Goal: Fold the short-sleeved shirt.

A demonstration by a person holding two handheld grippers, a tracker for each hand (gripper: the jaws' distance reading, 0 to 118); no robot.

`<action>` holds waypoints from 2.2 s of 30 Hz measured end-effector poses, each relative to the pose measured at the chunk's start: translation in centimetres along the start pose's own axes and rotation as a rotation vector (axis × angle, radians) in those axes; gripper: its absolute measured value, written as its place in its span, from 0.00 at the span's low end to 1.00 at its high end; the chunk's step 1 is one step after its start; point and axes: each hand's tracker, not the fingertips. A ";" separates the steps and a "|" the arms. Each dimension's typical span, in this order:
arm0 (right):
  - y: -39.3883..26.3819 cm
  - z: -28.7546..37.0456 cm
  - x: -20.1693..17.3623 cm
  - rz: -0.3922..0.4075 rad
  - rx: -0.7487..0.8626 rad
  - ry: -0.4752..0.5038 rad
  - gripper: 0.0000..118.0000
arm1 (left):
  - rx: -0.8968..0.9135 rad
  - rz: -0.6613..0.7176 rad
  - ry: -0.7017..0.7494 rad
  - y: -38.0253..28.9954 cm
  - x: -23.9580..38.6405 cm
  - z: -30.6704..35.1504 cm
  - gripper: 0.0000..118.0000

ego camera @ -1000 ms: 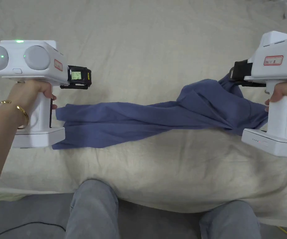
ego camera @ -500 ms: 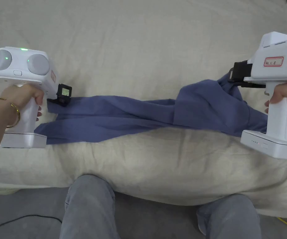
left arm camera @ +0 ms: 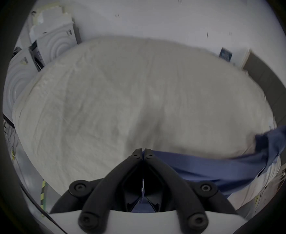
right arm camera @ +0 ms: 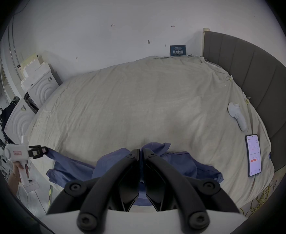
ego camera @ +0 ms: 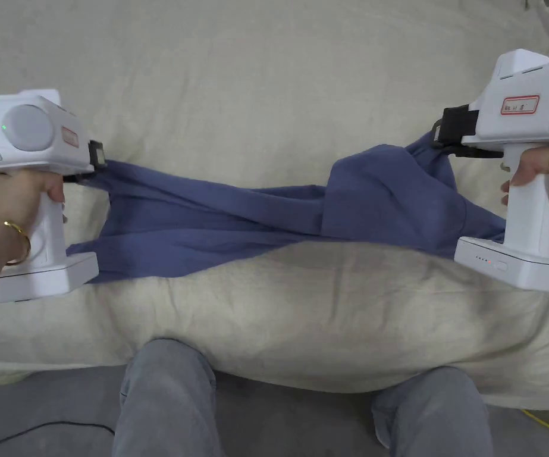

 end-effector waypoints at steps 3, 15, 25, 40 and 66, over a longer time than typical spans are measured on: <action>0.7 1.7 0.4 -0.032 0.042 0.014 0.02 | 0.141 0.064 -0.020 2.0 -0.9 3.6 0.00; 5.2 14.6 1.5 -0.069 0.347 -0.009 0.02 | 0.535 0.142 -0.049 8.5 -2.1 18.9 0.00; 7.8 26.9 3.9 -0.127 0.547 -0.096 0.02 | 0.667 0.226 0.012 10.3 -4.7 26.4 0.00; 13.5 27.1 4.4 -0.146 0.526 -0.163 0.02 | 0.682 0.142 0.223 16.7 -1.4 25.5 0.00; 34.1 5.7 4.2 -0.160 0.602 -0.300 0.02 | 0.710 -0.025 0.398 34.7 7.4 0.7 0.00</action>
